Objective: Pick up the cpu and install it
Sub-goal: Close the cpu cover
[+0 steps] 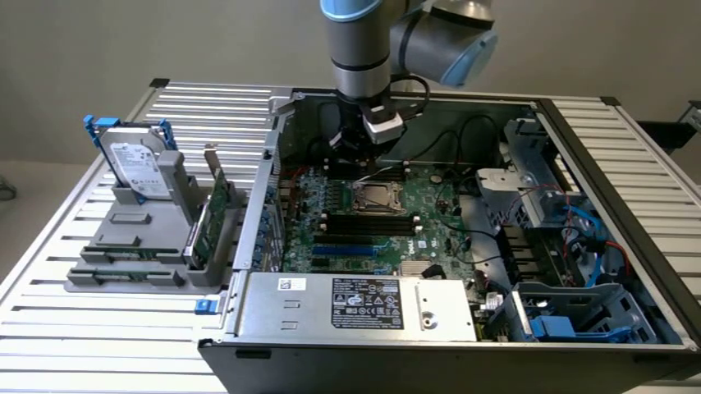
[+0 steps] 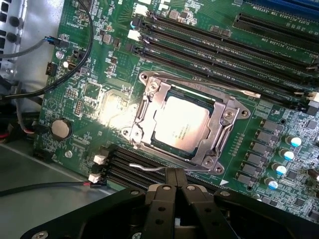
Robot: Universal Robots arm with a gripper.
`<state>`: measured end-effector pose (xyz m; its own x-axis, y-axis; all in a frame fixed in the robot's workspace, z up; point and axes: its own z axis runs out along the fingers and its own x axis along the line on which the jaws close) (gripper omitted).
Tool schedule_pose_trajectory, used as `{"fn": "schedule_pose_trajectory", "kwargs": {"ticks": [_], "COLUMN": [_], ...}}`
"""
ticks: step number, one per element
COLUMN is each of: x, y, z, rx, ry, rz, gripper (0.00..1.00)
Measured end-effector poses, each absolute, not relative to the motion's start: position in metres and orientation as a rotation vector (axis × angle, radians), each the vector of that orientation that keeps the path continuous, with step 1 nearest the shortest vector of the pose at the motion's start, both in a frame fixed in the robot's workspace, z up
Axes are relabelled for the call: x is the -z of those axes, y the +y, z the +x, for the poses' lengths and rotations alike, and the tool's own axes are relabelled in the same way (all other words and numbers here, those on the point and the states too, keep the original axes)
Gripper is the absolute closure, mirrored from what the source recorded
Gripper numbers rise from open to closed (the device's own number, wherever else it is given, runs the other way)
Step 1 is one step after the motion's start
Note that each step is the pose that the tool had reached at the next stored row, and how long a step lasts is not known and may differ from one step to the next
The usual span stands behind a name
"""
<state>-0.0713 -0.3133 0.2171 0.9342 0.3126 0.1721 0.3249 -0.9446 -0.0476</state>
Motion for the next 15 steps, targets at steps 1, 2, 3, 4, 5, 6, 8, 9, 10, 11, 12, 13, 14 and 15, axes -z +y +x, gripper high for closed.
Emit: {"fn": "schedule_pose_trajectory", "kwargs": {"ticks": [1, 2, 3, 4, 5, 6, 8, 9, 10, 11, 12, 13, 14, 15], "x": [-0.2169, -0.2166, -0.2163, -0.216, -0.2157, -0.2153, -0.2145, -0.2141, -0.2136, -0.2133, -0.2131, -0.213, -0.2129, -0.2127], "y": [-0.3132, -0.3131, -0.3129, -0.3127, -0.3124, -0.3121, -0.3113, -0.3108, -0.3104, -0.3102, -0.3101, -0.3101, -0.3101, -0.31], "z": [-0.0706, -0.07, -0.0694, -0.0688, -0.0683, -0.0678, -0.0672, -0.0669, -0.0666, -0.0663, -0.066, -0.0656, -0.0651, -0.0647], "rx": [0.249, 0.249, 0.25, 0.25, 0.25, 0.25, 0.25, 0.25, 0.25, 0.25, 0.25, 0.25, 0.25, 0.25], "ry": [-0.497, -0.497, -0.496, -0.496, -0.495, -0.495, -0.493, -0.492, -0.491, -0.49, -0.488, -0.487, -0.486, -0.485], "rz": [-3.016, -3.016, -3.016, -3.016, -3.016, -3.016, -3.016, -3.017, -3.017, -3.017, -3.017, -3.018, -3.018, -3.018], "gripper": [0.89, 0.89, 0.89, 0.89, 0.89, 0.89, 0.89, 0.89, 0.89, 0.89, 0.89, 0.89, 0.89, 0.89]}}
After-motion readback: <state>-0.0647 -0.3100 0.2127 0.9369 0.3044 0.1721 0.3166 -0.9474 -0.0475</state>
